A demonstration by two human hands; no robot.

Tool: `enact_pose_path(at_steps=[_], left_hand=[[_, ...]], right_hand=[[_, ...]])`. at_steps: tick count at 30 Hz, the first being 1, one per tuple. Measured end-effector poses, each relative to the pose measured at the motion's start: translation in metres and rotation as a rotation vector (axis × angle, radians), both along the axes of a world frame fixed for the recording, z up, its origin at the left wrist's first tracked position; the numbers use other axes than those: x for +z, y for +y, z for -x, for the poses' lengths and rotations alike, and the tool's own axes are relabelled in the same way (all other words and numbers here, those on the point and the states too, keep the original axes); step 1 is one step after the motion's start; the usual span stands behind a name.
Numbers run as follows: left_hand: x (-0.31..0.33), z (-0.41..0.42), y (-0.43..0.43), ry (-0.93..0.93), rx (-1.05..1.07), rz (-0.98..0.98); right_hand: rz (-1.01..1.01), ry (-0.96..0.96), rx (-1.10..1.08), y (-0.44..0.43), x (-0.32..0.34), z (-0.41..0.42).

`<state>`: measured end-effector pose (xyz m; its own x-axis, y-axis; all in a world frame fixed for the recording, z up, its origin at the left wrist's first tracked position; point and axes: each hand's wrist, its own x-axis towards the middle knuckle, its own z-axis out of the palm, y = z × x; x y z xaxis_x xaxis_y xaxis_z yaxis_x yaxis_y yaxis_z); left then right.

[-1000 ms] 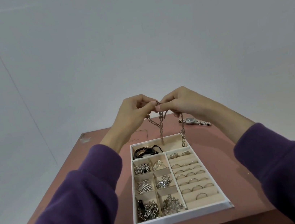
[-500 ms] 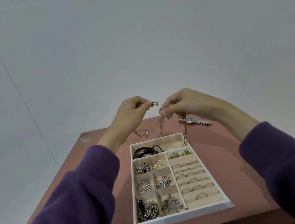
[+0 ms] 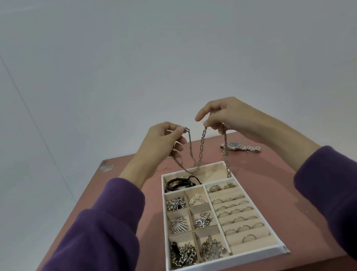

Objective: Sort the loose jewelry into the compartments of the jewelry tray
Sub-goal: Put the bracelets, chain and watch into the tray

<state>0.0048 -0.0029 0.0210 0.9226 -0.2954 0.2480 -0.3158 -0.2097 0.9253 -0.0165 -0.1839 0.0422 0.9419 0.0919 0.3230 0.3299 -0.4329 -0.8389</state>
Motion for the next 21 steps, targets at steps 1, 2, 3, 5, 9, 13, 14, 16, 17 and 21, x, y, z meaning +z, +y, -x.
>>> enact_pose_path(at_steps=[1, 2, 3, 5, 9, 13, 14, 16, 17, 21], left_hand=[[-0.001, 0.000, -0.001, 0.014, 0.011, 0.004], [-0.003, -0.001, -0.002, 0.028, 0.023, 0.009], [-0.004, -0.001, -0.003, 0.043, 0.032, 0.013], [-0.007, -0.003, -0.006, 0.073, 0.049, 0.016], [-0.014, -0.005, -0.009, 0.139, 0.073, -0.019], [-0.021, -0.006, -0.012, 0.176, 0.063, -0.109], [-0.024, -0.007, -0.012, 0.169, 0.068, -0.144], [-0.028, -0.008, -0.014, 0.132, 0.081, -0.235], [-0.030, -0.008, -0.014, 0.103, 0.087, -0.296], [-0.037, -0.008, -0.019, -0.043, 0.119, -0.537]], right_hand=[[-0.021, -0.019, -0.004, 0.001, 0.003, 0.000], [-0.038, -0.036, -0.008, 0.002, 0.007, 0.000], [-0.052, -0.054, -0.013, 0.003, 0.010, 0.000], [-0.086, -0.093, -0.020, 0.005, 0.016, -0.001], [-0.146, -0.152, -0.027, 0.009, 0.025, -0.002], [-0.154, -0.167, -0.021, 0.012, 0.031, 0.001], [-0.152, -0.165, -0.020, 0.012, 0.032, 0.001], [-0.153, -0.162, -0.015, 0.013, 0.033, 0.002], [-0.153, -0.160, -0.011, 0.013, 0.034, 0.002], [-0.144, -0.165, -0.004, 0.015, 0.036, 0.001]])
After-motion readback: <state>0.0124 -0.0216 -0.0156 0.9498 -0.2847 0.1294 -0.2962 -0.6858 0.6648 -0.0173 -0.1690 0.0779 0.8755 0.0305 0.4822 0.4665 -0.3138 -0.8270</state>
